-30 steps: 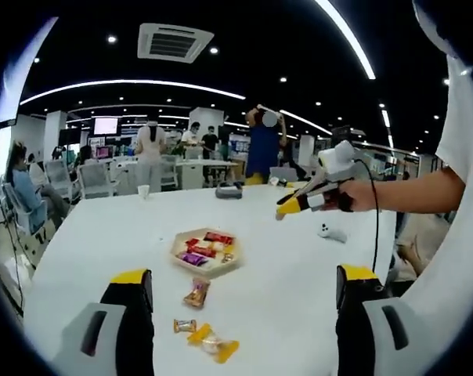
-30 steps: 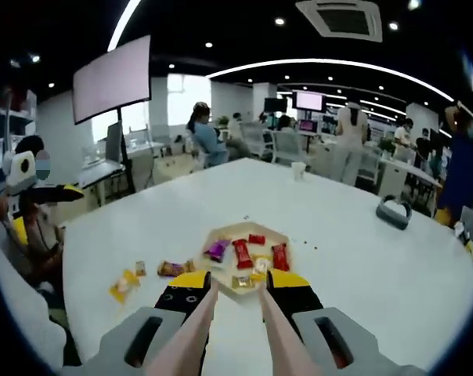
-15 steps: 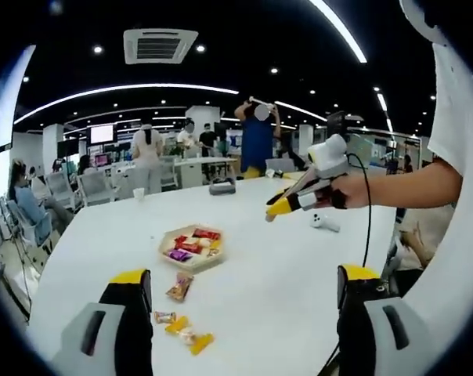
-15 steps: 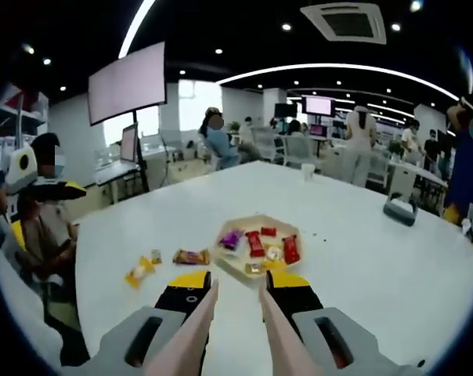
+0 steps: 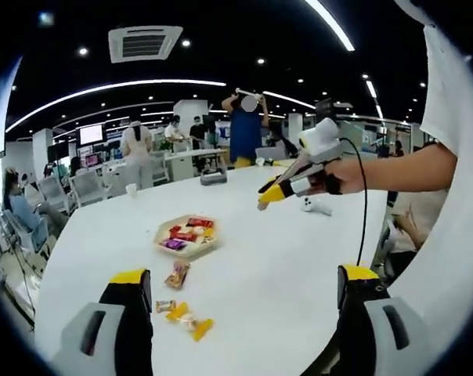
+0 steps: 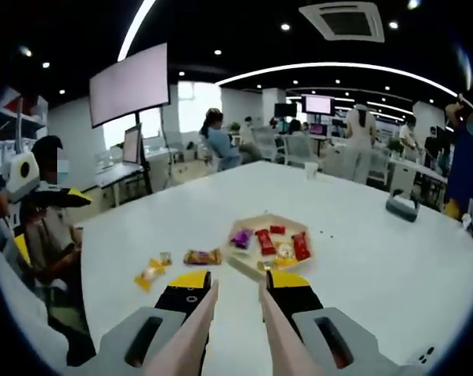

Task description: Place the target food into the container with the food tongs after gripping and lifting it, then release it inside without dropping or visibly crushing the food.

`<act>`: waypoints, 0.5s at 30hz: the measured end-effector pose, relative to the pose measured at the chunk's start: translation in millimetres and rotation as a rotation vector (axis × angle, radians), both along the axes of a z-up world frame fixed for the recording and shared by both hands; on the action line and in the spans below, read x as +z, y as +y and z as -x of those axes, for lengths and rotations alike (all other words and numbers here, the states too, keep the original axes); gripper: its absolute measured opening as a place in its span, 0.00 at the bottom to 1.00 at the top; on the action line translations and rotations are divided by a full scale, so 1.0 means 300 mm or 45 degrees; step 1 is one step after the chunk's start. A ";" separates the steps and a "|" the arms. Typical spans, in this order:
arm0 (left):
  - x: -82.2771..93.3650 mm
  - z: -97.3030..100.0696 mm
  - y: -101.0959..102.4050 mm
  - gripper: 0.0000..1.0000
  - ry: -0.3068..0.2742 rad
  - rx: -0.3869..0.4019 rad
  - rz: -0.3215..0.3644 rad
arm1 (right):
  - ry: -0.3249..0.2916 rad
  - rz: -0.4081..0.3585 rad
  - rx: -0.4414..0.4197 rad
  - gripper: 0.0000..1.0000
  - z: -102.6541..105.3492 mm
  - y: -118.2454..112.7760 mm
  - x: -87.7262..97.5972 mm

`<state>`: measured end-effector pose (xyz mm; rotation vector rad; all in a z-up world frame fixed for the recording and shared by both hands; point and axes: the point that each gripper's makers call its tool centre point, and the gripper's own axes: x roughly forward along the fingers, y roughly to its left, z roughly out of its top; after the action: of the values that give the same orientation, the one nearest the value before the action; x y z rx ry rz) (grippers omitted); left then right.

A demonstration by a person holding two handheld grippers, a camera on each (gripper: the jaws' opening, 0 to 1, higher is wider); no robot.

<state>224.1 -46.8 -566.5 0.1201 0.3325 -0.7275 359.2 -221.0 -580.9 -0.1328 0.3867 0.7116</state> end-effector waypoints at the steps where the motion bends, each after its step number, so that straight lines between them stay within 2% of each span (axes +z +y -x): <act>1: -0.001 0.000 0.005 0.95 0.002 -0.006 0.001 | 0.003 -0.010 -0.021 0.27 0.009 0.006 0.005; 3: -0.019 0.008 0.034 0.95 0.062 -0.022 -0.021 | 0.010 -0.031 -0.062 0.27 0.027 0.019 0.016; 4: -0.015 0.008 0.056 0.95 0.060 -0.041 -0.037 | 0.010 -0.040 -0.071 0.27 0.036 0.028 0.020; 6: 0.004 0.004 0.074 0.94 0.008 -0.080 -0.013 | 0.011 -0.010 -0.083 0.27 0.052 0.049 0.010; 7: 0.004 0.000 0.099 0.95 0.006 -0.081 -0.014 | 0.014 0.000 -0.089 0.27 0.060 0.056 0.008; 9: -0.007 -0.003 0.134 0.97 0.049 -0.090 -0.008 | 0.009 0.015 -0.116 0.27 0.079 0.071 0.015; 11: -0.012 -0.005 0.161 0.95 0.051 -0.112 -0.013 | 0.003 0.017 -0.141 0.27 0.091 0.081 0.022; 13: -0.018 -0.008 0.197 0.95 0.045 -0.135 -0.062 | 0.006 0.012 -0.192 0.27 0.102 0.084 0.025; 15: -0.019 -0.009 0.212 0.95 0.045 -0.140 -0.078 | 0.008 0.011 -0.198 0.27 0.106 0.087 0.025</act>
<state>226.8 16.7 -572.1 0.1847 0.3846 -0.8294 327.4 -194.9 -573.5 -0.1076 0.4020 0.5568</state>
